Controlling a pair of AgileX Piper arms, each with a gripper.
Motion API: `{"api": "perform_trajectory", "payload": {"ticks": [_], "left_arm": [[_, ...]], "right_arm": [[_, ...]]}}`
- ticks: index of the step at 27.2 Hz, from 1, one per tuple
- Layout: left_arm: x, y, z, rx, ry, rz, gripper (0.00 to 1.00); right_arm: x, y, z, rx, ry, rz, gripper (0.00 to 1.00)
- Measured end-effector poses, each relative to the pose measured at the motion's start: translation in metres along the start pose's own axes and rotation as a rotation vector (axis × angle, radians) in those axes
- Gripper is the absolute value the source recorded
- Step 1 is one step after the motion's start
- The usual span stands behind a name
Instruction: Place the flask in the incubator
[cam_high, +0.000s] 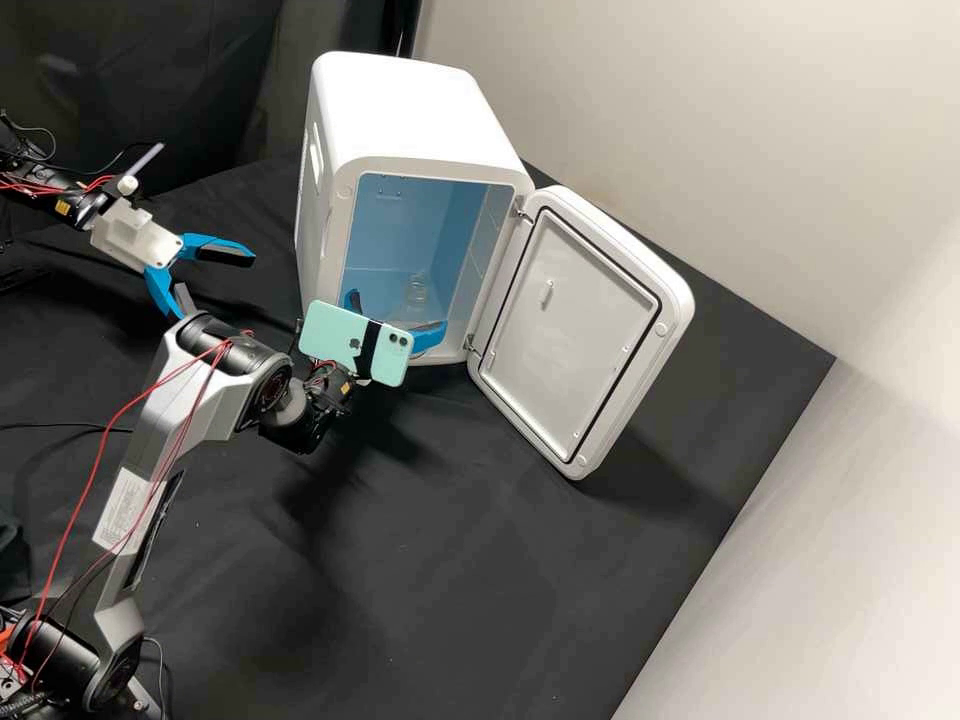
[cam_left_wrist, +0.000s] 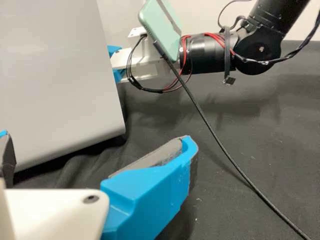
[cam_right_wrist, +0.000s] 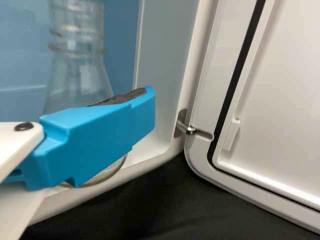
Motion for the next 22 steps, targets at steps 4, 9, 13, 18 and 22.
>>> {"api": "perform_trajectory", "payload": {"ticks": [4,9,13,18,22], "left_arm": [[0.0,0.0002,0.0,0.001,0.0,0.001,1.0],[0.0,0.0002,0.0,0.0,0.001,0.001,1.0],[0.0,0.0002,0.0,0.001,-0.001,0.001,1.0],[0.0,0.0002,0.0,0.001,-0.001,0.001,1.0],[0.0,0.0005,0.001,0.001,-0.003,0.003,1.0]], "right_arm": [[-0.009,0.007,-0.006,-0.001,0.037,0.044,1.0],[-0.023,0.01,-0.004,0.006,0.043,0.06,1.0],[-0.035,0.014,-0.003,0.009,0.029,0.049,1.0],[-0.047,0.018,-0.001,0.031,0.016,0.04,1.0],[-0.061,0.02,0.002,0.051,-0.01,0.031,1.0]]}}
